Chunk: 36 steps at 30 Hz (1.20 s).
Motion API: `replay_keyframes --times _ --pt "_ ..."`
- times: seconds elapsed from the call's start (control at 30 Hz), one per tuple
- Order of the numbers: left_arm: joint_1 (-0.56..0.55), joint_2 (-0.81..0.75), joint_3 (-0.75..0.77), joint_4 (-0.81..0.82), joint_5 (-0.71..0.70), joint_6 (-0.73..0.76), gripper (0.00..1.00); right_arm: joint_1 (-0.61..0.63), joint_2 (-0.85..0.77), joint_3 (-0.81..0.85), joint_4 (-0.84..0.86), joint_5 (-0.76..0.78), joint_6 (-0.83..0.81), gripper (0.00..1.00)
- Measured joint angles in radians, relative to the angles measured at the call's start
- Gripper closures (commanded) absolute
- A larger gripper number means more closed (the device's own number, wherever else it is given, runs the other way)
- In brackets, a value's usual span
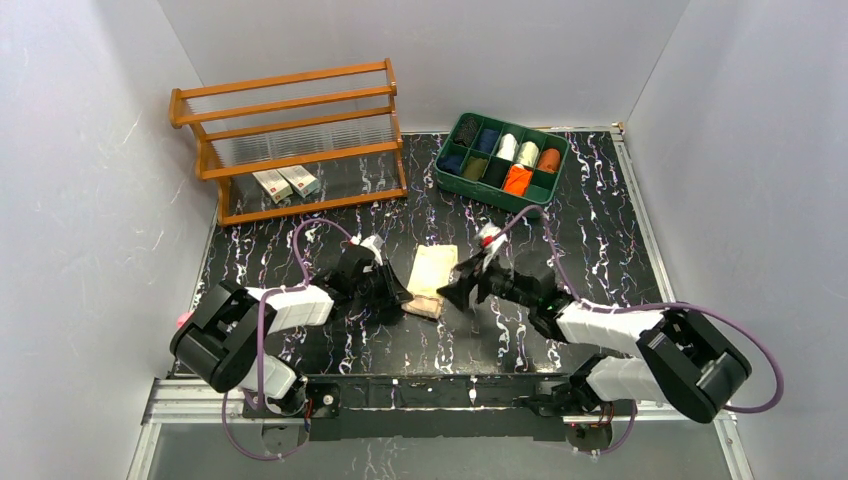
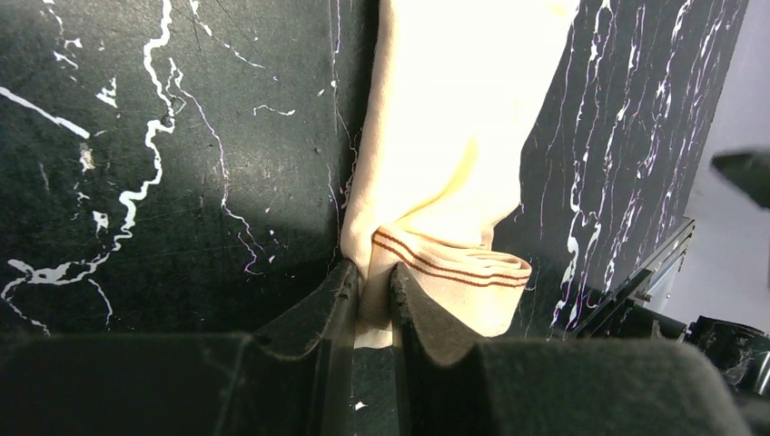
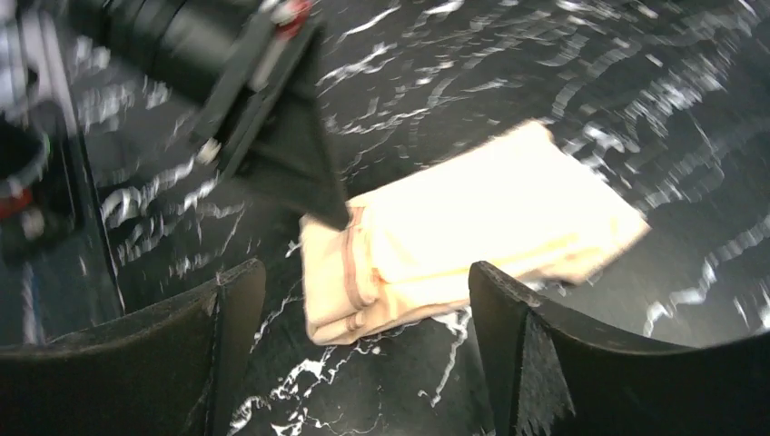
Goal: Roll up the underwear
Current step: Roll the underwear to the center of the board.
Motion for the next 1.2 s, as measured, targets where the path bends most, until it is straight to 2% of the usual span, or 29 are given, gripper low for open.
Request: replay_keyframes --times 0.2,0.43,0.57,0.83,1.03,1.13,1.2 --pt "0.000 0.002 0.020 -0.037 -0.001 0.008 0.89 0.231 0.092 0.008 0.007 0.054 -0.469 0.34" --pt "0.000 0.005 0.031 -0.055 0.001 0.012 0.89 0.314 0.202 0.008 0.049 0.126 -0.763 0.41" --pt "0.000 0.006 0.034 -0.060 0.003 0.016 0.90 0.315 0.229 0.008 0.068 0.148 -0.828 0.42" --pt "0.000 0.008 0.044 -0.077 0.004 0.024 0.90 0.315 0.312 0.008 0.097 0.175 -0.860 0.50" --pt "0.000 0.009 0.051 -0.092 0.003 0.027 0.89 0.317 0.349 0.021 0.121 0.214 -0.844 0.66" --pt "0.000 0.007 0.052 -0.097 -0.001 0.028 0.87 0.318 0.363 0.021 0.140 0.230 -0.822 0.70" --pt "0.001 0.003 0.052 -0.100 -0.006 0.028 0.84 0.321 0.370 0.022 0.150 0.243 -0.802 0.82"
